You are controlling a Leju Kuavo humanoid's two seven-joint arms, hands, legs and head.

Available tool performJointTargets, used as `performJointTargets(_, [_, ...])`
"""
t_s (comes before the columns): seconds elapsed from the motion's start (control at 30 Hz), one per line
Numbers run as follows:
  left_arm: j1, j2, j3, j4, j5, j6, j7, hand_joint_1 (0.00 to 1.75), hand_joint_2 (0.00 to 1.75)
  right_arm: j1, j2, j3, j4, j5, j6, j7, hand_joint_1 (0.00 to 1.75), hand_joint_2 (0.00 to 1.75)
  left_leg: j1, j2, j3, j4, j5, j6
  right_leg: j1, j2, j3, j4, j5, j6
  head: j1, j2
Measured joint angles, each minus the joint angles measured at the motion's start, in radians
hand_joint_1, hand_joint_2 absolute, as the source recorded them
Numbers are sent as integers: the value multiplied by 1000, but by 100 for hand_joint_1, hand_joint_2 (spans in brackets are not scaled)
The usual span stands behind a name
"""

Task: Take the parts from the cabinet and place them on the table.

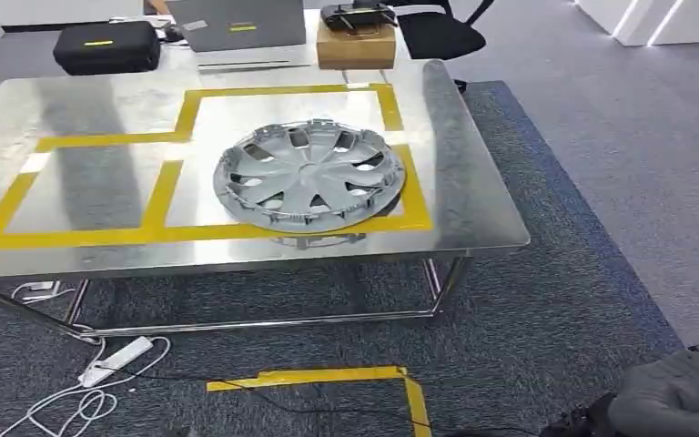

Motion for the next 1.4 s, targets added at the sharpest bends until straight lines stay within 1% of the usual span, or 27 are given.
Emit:
performJointTargets(0.07, [2, 0, 0, 0, 0, 0, 0, 0, 175, 1, 0, 0, 0, 1, 0, 2, 0, 0, 0, 0, -8, -4, 15, 8, -1, 0, -3, -2, 14, 13, 0, 0])
performJointTargets(0.1, [1, -2, 0, 0, 0, 0, 1, 0, 175, 1, 0, -1, 1, 2, 0, 2, 0, 0, 7, 8, -14, -13, 30, 13, -3, 4, -10, 9, -7, 18, -2, 0])
performJointTargets(0.13, [-1, -1, 0, 0, 0, 0, 1, 0, 175, 1, 0, 0, 2, 2, 0, 3, 0, 0, 7, 9, -27, -13, 39, 21, -4, 6, -32, 41, -60, 24, 3, 0])
performJointTargets(0.2, [-2, -2, 0, 0, -1, 0, 1, 0, 175, 1, 0, -1, 3, 2, 0, 4, 0, 0, 7, 10, -55, -11, 59, 24, -7, 8, -77, 186, -171, 32, 7, 0])
performJointTargets(0.23, [-2, -2, 0, 0, -1, 0, 1, 0, 175, 1, 0, -1, 5, 2, 0, 5, 0, 0, 6, 11, -69, -10, 70, 24, -8, 8, -95, 257, -203, 36, 6, 0])
performJointTargets(0.27, [-2, -1, 0, 0, -1, 0, 1, 0, 175, 1, 0, -1, 6, 2, 0, 5, 0, 0, 7, 12, -84, -8, 81, 23, -10, 8, -100, 301, -206, 40, 7, 0])
performJointTargets(0.33, [-2, -1, 0, 0, -2, 0, 1, 0, 175, 1, 0, -2, 8, 2, 0, 7, 0, 0, 8, 13, -115, -4, 103, 16, -16, 7, -46, 265, -131, 45, 6, 0])
performJointTargets(0.4, [-3, -2, 0, 0, -5, 0, 3, 0, 175, 1, 0, -2, 9, 2, 0, 16, 0, 0, 11, 12, -142, 8, 118, 7, -21, 7, 72, 103, -75, 48, 7, 0])
performJointTargets(0.47, [-3, -2, 0, -1, -10, 0, 5, 0, 175, 1, 2, -5, 11, 10, 0, 34, 0, 0, 5, 10, -162, 28, 127, -4, -19, 12, 170, -39, -113, 38, 8, 0])
performJointTargets(0.57, [-2, -2, 0, 0, -12, 0, 8, 0, 175, 5, 9, -32, 30, -43, 0, 96, 0, 0, 8, 10, -169, 28, 155, -21, -13, 11, 140, -34, -109, 11, 10, 0])
performJointTargets(0.6, [-1, -1, 0, -1, -14, 0, 9, 0, 175, 1, 14, -50, 46, -58, 0, 109, 0, 0, 13, 9, -172, 33, 143, -28, -19, 5, 132, -36, -98, -2, 11, 0])
performJointTargets(0.63, [0, -2, 0, -1, -16, 0, 10, 0, 175, -2, 19, -69, 67, -78, 0, 125, 0, 0, 15, 7, -181, 55, 93, -34, -18, 3, 121, -35, -88, -11, 7, 0])
performJointTargets(0.7, [0, -2, 0, 0, -20, 0, 11, 0, 175, -6, 34, -116, 125, -137, 0, 153, 0, 0, 15, 6, -212, 191, -41, -43, -16, 2, 92, -34, -64, -20, 5, 0])
performJointTargets(0.73, [0, -2, 0, 0, -22, 0, 12, 0, 175, -7, 43, -147, 163, -161, 0, 152, 0, 0, 16, 6, -222, 262, -81, -45, -14, 1, 78, -34, -53, -21, 6, 0])
performJointTargets(0.77, [0, -2, 0, -1, -23, 0, 12, 0, 175, -11, 51, -178, 195, -177, 0, 152, 0, 0, 16, 6, -224, 318, -92, -45, -12, -1, 67, -32, -41, -21, 6, 0])
performJointTargets(0.83, [0, -2, 0, 0, -28, 0, 12, 0, 175, -22, 68, -237, 263, -228, 0, 166, 0, 0, 16, 6, -185, 314, -29, -39, -9, -2, 38, -23, -20, -19, 6, 0])
performJointTargets(0.9, [-1, -2, 0, -1, -31, 0, 14, 0, 175, -32, 79, -300, 332, -257, -1, 172, 0, 0, 13, 4, -72, 158, 32, -23, -6, -1, 7, -13, -4, -15, 5, 0])
performJointTargets(0.93, [-2, -1, 0, -1, -31, 0, 15, 0, 175, -37, 85, -327, 359, -267, -1, 166, 0, 0, 9, 0, -14, 71, 20, -13, -7, -2, 0, -9, 3, -12, 6, 0])
performJointTargets(0.97, [-3, -2, 0, -1, -32, 0, 15, 0, 175, -41, 89, -351, 382, -277, -1, 164, 0, 0, 7, 0, 18, 7, 4, -7, -2, 0, -8, -3, 8, -7, 5, 0])
performJointTargets(1.03, [-4, -1, 0, -1, -33, 1, 15, 0, 175, -57, 92, -389, 452, -297, -1, 183, 0, 0, 3, 0, 12, -3, -1, -6, -5, -2, -19, -5, 27, 8, 5, 0])
performJointTargets(1.1, [-3, -3, 0, -1, -34, 3, 17, 0, 175, -67, 94, -426, 531, -311, -2, 180, 0, 0, 10, 2, -2, -15, 19, 9, -3, -1, -29, -6, 37, 22, 7, 0])
performJointTargets(1.17, [-4, -3, 0, -1, -34, 3, 18, 0, 175, -75, 94, -460, 590, -325, -2, 179, 0, 0, 10, 6, -28, -15, 41, 24, -6, 5, -60, 52, -59, 30, 13, 0])
performJointTargets(1.23, [-3, -3, 0, -1, -35, 3, 18, 0, 175, -93, 94, -493, 671, -331, -2, 183, 0, 0, 6, 9, -58, -13, 65, 27, -7, 7, -99, 208, -174, 36, 13, 0])
performJointTargets(1.27, [-4, -3, 0, -1, -35, 2, 18, 0, 175, -100, 94, -509, 709, -319, -2, 181, 0, 0, 4, 10, -76, -12, 77, 27, -8, 7, -109, 268, -191, 38, 14, 0])
performJointTargets(1.3, [-3, -3, 0, -1, -36, 1, 18, 0, 175, -109, 93, -533, 760, -291, -2, 179, 0, 0, 3, 11, -94, -9, 90, 27, -8, 7, -103, 298, -173, 38, 13, 0])
performJointTargets(1.33, [-3, -2, 0, -1, -38, -1, 18, 0, 175, -125, 93, -558, 812, -275, 0, 173, 0, 0, 2, 11, -111, -6, 101, 25, -9, 7, -79, 287, -130, 39, 13, 0])
performJointTargets(1.4, [-4, -3, 0, -1, -41, -5, 18, 0, 175, -158, 88, -621, 933, -258, 1, 145, 0, 0, 1, 11, -142, 2, 119, 20, -10, 7, 17, 173, -59, 35, 14, 0])
